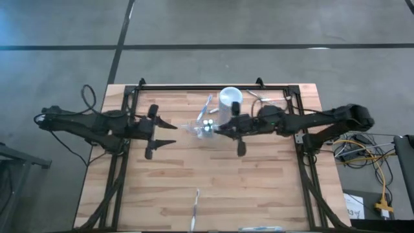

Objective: Pick & Place toothbrushing station
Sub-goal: Put the blue toothbrush into the transparent organizer

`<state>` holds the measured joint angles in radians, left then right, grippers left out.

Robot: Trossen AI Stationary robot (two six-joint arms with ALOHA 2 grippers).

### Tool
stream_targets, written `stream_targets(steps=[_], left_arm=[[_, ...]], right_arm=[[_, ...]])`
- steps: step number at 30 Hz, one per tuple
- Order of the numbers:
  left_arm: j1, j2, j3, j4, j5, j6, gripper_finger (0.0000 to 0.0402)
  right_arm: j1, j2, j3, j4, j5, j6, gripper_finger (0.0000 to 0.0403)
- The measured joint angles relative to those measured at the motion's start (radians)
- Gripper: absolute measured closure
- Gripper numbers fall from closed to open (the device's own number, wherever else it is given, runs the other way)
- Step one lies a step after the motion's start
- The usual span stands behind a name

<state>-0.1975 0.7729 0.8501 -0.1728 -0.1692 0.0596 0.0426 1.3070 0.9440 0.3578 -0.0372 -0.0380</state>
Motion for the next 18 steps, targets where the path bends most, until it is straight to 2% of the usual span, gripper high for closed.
stream_targets(steps=[3, 5, 8, 11, 15, 18], left_arm=[[-0.005, -0.07, -0.059, -0.025, 0.0, -0.072, 0.0199], [-0.008, -0.112, -0.123, 0.023, 0.0, -0.116, 0.0229], [-0.012, -0.162, -0.25, 0.147, -0.002, -0.142, 0.03], [-0.014, -0.195, -0.389, 0.318, -0.004, -0.147, 0.0379], [-0.014, -0.224, -0.538, 0.527, -0.003, -0.147, 0.0388], [-0.014, -0.245, -0.594, 0.568, 0.006, -0.148, 0.0393]], right_arm=[[-0.003, -0.06, -0.126, 0.079, 0.111, -0.008, 0.0391], [-0.013, -0.069, -0.204, 0.185, 0.194, -0.009, 0.0391], [-0.04, -0.05, -0.291, 0.337, 0.302, -0.009, 0.0391], [-0.075, -0.001, -0.327, 0.435, 0.344, 0.001, 0.0391], [-0.126, 0.082, -0.323, 0.465, 0.351, 0.008, 0.0391], [-0.152, 0.138, -0.303, 0.464, 0.351, 0.005, 0.0391]])
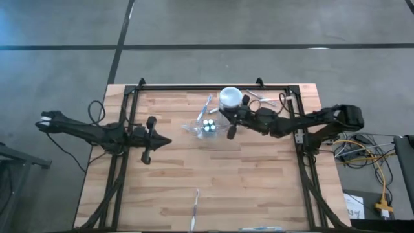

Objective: Pick & Place toothbrushing station
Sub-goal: Put the blue toothbrush into the transparent organizer

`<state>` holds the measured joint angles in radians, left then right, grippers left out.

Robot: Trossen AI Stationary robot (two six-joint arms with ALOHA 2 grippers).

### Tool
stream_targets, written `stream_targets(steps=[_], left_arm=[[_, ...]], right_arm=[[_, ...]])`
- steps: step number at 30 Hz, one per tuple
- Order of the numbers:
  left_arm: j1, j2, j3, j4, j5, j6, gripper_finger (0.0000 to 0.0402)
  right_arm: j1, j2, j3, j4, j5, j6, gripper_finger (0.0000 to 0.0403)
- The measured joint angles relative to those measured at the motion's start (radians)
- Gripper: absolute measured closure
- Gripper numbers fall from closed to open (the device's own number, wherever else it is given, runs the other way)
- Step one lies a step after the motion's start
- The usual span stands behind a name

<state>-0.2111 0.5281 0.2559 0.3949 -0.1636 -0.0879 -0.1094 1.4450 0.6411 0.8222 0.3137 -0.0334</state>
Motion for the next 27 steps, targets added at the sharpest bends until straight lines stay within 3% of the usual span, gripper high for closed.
stream_targets(steps=[7, 16, 24, 27], left_arm=[[-0.001, -0.033, -0.027, -0.006, 0.101, -0.002, 0.0389], [-0.001, -0.057, -0.032, -0.04, 0.129, -0.002, 0.0387], [0.0, -0.057, -0.033, -0.084, 0.178, -0.021, 0.039], [-0.001, -0.057, -0.033, -0.083, 0.216, -0.024, 0.0392]], right_arm=[[-0.021, 0.088, 0.043, 0.016, 0.0, 0.0, 0.0391], [-0.012, 0.123, 0.042, 0.046, 0.007, 0.007, 0.039], [0.033, 0.119, 0.031, 0.095, -0.011, -0.198, 0.039], [0.046, 0.112, 0.034, 0.127, -0.013, -0.206, 0.039]])
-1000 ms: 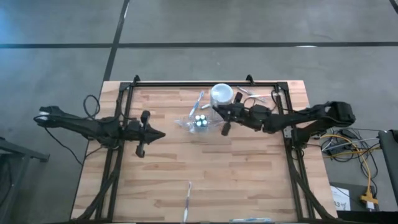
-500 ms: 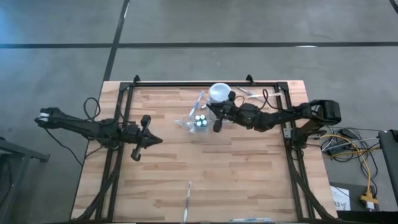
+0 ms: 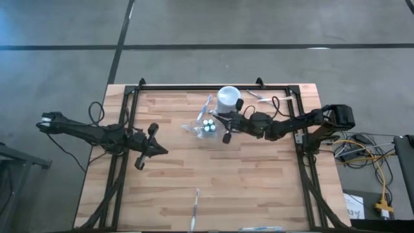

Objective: Pick & Place toothbrushing station
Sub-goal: Put the blue toothbrush into the transparent organizer

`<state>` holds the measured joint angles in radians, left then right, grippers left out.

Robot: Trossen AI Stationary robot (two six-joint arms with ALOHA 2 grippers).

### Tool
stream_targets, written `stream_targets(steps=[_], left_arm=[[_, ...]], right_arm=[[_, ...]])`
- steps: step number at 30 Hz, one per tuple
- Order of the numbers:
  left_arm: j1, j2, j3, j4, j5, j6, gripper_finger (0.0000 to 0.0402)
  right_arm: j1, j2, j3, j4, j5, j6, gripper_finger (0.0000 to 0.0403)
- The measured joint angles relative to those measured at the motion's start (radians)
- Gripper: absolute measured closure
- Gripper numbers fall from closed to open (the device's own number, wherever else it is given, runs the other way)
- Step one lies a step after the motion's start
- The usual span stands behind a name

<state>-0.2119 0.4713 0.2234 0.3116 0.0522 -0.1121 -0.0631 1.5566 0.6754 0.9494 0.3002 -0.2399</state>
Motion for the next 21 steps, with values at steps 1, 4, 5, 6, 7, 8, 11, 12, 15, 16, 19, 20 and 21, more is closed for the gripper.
stream_targets(steps=[1, 4, 5, 6, 7, 8, 11, 12, 15, 16, 19, 20, 21], left_arm=[[0.0, 0.0, 0.0, 0.0, 0.009, -0.001, 0.0392], [0.0, 0.0, 0.0, 0.001, 0.014, -0.001, 0.0392], [0.0, 0.0, 0.0, 0.001, 0.014, -0.001, 0.0392], [0.0, 0.002, 0.0, 0.001, 0.013, 0.001, 0.0392], [0.0, 0.002, 0.0, 0.001, 0.013, 0.002, 0.0392], [0.0, 0.002, 0.0, 0.0, 0.014, 0.002, 0.0392], [0.0, 0.002, 0.0, 0.001, 0.016, 0.001, 0.0393], [0.0, 0.002, 0.0, 0.001, 0.016, 0.001, 0.0393], [0.0, 0.002, 0.0, 0.007, 0.017, 0.006, 0.0394], [0.0, 0.002, 0.0, 0.01, 0.017, 0.009, 0.0394], [0.0, 0.002, 0.0, 0.012, 0.018, 0.023, 0.0394], [0.0, 0.002, 0.0, 0.014, 0.018, 0.027, 0.0394], [0.0, 0.002, 0.0, 0.019, 0.018, 0.03, 0.0394]], right_arm=[[0.004, 0.0, -0.001, 0.0, 0.0, 0.011, 0.039], [0.018, 0.01, -0.018, 0.009, -0.017, 0.018, 0.039], [0.019, 0.014, -0.03, 0.015, -0.02, 0.018, 0.039], [0.02, 0.02, -0.042, 0.022, -0.022, 0.018, 0.039], [0.02, 0.026, -0.051, 0.035, -0.021, 0.024, 0.039], [0.018, 0.031, -0.062, 0.057, -0.017, 0.029, 0.039], [0.009, 0.033, -0.087, 0.118, -0.008, 0.05, 0.039], [0.009, 0.031, -0.093, 0.12, 0.0, 0.056, 0.039], [0.009, 0.032, -0.119, 0.112, 0.038, 0.057, 0.039], [0.005, 0.033, -0.124, 0.113, 0.038, 0.062, 0.039], [-0.001, 0.042, -0.132, 0.124, 0.041, 0.075, 0.039], [-0.002, 0.045, -0.134, 0.126, 0.041, 0.075, 0.039], [-0.001, 0.051, -0.135, 0.128, 0.04, 0.075, 0.039]])
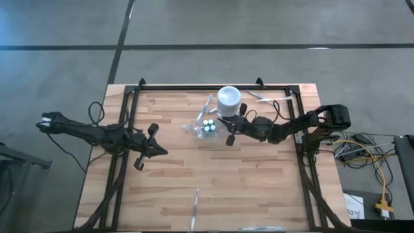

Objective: Pick & Place toothbrushing station
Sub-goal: Put the blue toothbrush into the transparent organizer

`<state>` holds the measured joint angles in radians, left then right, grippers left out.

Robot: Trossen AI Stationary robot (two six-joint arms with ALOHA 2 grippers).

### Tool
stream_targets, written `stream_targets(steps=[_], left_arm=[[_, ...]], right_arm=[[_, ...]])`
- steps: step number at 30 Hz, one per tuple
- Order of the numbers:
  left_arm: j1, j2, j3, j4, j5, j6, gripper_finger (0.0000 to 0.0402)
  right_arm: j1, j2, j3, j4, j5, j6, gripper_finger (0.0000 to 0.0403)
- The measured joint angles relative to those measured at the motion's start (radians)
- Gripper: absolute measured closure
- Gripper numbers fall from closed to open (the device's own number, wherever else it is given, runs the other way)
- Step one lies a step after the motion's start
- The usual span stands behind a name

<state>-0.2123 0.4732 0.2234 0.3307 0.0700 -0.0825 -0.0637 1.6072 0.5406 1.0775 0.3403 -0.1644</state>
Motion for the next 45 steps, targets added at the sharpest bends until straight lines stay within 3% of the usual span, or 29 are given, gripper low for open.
stream_targets(steps=[15, 32, 35, 45], left_arm=[[0.0, 0.0, 0.0, 0.009, 0.0, 0.003, 0.0394], [0.0, 0.0, 0.0, 0.014, 0.0, -0.005, 0.0394], [0.0, 0.0, 0.0, 0.014, 0.0, -0.005, 0.0394], [0.0, 0.0, 0.0, 0.037, 0.0, -0.005, 0.0394]], right_arm=[[-0.014, 0.096, 0.024, 0.064, -0.001, 0.07, 0.039], [-0.041, 0.098, 0.024, 0.059, -0.009, 0.155, 0.0377], [-0.042, 0.098, 0.024, 0.058, -0.048, 0.158, 0.0375], [-0.044, 0.095, 0.024, 0.055, -0.044, 0.212, 0.0314]])
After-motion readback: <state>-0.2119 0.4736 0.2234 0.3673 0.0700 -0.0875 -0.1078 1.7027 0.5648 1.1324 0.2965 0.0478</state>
